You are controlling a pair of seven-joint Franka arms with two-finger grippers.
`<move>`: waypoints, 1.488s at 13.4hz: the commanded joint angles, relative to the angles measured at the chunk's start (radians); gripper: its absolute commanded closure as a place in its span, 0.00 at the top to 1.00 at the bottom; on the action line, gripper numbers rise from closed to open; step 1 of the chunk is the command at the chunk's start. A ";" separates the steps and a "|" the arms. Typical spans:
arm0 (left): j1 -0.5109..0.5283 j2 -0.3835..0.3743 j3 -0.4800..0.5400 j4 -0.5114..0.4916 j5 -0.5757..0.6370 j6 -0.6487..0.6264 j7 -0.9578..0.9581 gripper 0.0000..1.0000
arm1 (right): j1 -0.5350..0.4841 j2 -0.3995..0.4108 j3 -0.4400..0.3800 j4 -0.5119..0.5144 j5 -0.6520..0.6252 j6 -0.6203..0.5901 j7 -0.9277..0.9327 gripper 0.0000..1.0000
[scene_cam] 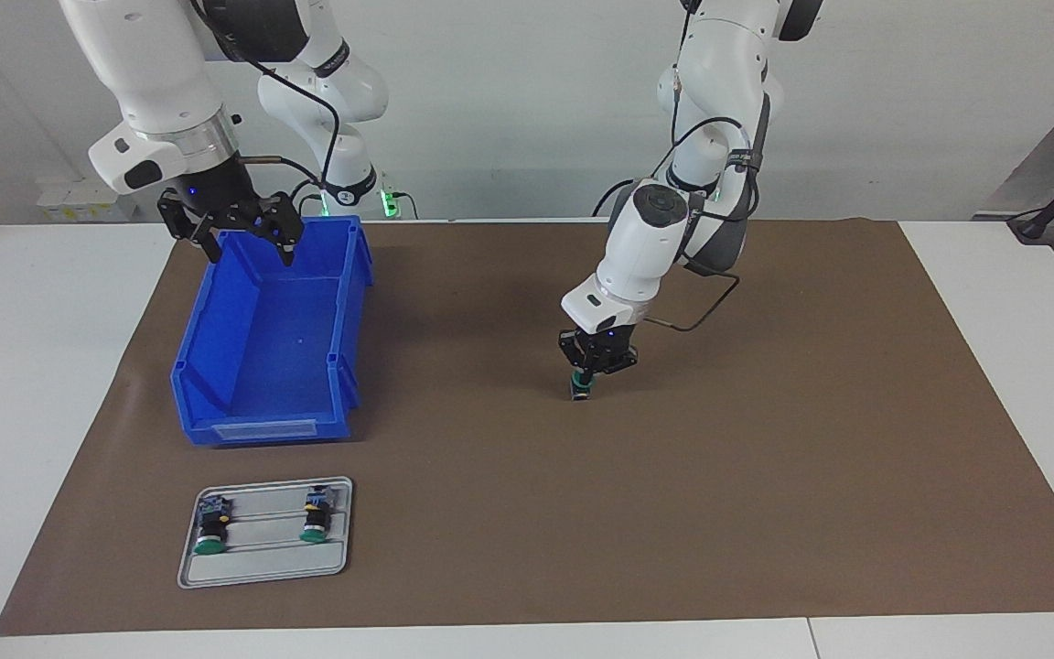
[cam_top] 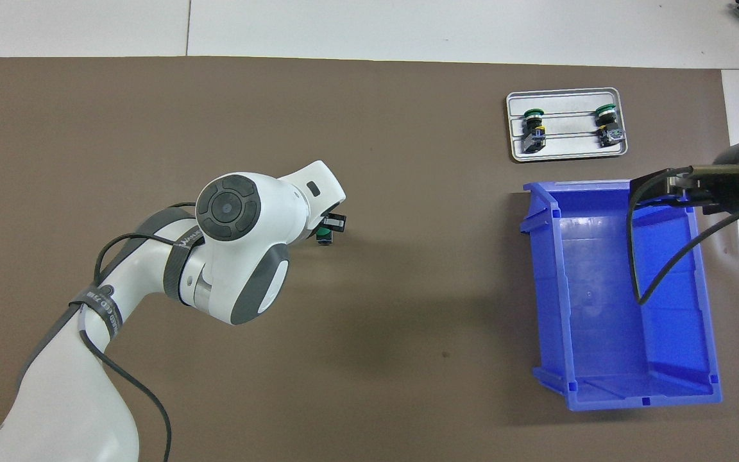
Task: Place and press button with both arms
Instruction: 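Press down on the green button top with the left gripper, then withdraw the left gripper while the right gripper reaches toward the button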
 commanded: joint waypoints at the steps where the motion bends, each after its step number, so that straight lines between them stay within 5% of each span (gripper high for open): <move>1: -0.007 0.015 0.012 0.019 0.030 -0.085 -0.001 0.00 | -0.010 -0.014 0.008 -0.016 0.022 0.011 -0.015 1.00; 7: 0.005 -0.022 0.015 0.240 0.031 -0.432 0.000 0.00 | -0.005 -0.014 0.011 -0.014 0.017 0.011 -0.010 1.00; 11: 0.110 -0.020 0.015 0.447 0.036 -0.723 0.063 0.00 | 0.056 -0.016 0.011 -0.049 0.017 0.066 0.083 0.99; 17: 0.251 -0.119 0.018 0.480 0.195 -0.952 0.244 0.00 | 0.229 0.035 0.013 -0.074 0.015 0.156 0.315 0.88; 18: 0.271 -0.141 0.017 0.475 0.215 -0.965 0.263 0.04 | 0.254 0.055 0.013 -0.073 0.020 0.181 0.353 0.88; 19: 0.297 -0.160 0.017 0.469 0.212 -0.977 0.287 0.21 | 0.279 0.078 0.013 -0.072 0.020 0.213 0.390 0.88; 20: 0.317 -0.176 0.017 0.461 0.211 -0.976 0.306 0.53 | 0.314 0.107 0.011 -0.072 0.022 0.245 0.430 0.89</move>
